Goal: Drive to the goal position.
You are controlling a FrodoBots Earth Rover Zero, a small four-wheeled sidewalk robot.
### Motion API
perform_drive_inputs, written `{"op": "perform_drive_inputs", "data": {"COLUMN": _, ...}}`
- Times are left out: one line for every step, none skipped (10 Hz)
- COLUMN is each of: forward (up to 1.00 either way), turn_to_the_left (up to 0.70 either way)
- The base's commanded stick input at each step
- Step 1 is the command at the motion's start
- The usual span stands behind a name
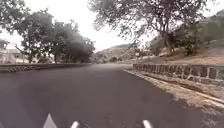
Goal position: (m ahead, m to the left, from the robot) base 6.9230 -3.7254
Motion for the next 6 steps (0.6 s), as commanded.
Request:
{"op": "perform_drive_inputs", "data": {"forward": 0.5, "turn_to_the_left": 0.0}}
{"op": "perform_drive_inputs", "data": {"forward": 0.5, "turn_to_the_left": 0.0}}
{"op": "perform_drive_inputs", "data": {"forward": 0.5, "turn_to_the_left": 0.0}}
{"op": "perform_drive_inputs", "data": {"forward": 0.5, "turn_to_the_left": 0.0}}
{"op": "perform_drive_inputs", "data": {"forward": 0.5, "turn_to_the_left": 0.0}}
{"op": "perform_drive_inputs", "data": {"forward": 0.5, "turn_to_the_left": 0.0}}
